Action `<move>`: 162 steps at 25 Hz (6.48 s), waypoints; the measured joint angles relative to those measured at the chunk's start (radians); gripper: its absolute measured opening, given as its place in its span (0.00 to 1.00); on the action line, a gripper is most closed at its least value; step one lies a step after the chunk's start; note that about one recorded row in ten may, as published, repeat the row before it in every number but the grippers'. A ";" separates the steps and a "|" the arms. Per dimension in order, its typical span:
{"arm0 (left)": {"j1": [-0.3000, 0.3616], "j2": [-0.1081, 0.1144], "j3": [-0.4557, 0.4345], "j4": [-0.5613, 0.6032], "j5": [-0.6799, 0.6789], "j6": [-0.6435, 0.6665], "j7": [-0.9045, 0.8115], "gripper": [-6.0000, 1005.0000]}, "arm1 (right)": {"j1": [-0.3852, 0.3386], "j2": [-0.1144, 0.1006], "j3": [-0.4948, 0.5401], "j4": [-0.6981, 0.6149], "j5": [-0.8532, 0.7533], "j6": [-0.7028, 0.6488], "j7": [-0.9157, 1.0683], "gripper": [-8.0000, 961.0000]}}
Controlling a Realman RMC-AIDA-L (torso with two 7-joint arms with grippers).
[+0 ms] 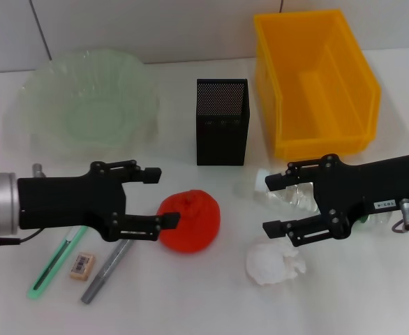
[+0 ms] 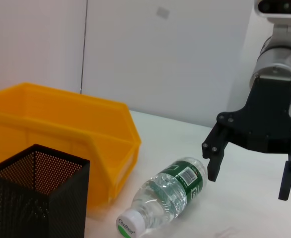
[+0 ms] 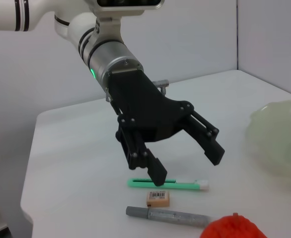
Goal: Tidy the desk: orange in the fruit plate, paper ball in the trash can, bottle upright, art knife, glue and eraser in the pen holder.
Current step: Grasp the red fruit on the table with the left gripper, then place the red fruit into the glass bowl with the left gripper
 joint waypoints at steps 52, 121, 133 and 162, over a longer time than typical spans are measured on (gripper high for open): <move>-0.070 -0.008 0.239 -0.137 -0.003 -0.353 0.047 0.72 | -0.016 0.000 0.035 -0.015 -0.020 -0.032 0.012 0.80; -0.003 -0.001 0.103 0.114 -0.096 -0.650 -0.060 0.06 | -0.003 0.001 0.034 -0.011 -0.032 -0.002 0.014 0.80; -0.099 -0.008 0.116 -0.040 -0.097 -0.858 -0.016 0.06 | 0.000 0.001 0.033 -0.009 -0.029 -0.002 0.016 0.80; -0.163 -0.008 0.172 -0.150 -0.105 -1.018 0.021 0.22 | 0.007 0.001 0.033 -0.008 -0.026 0.006 0.026 0.80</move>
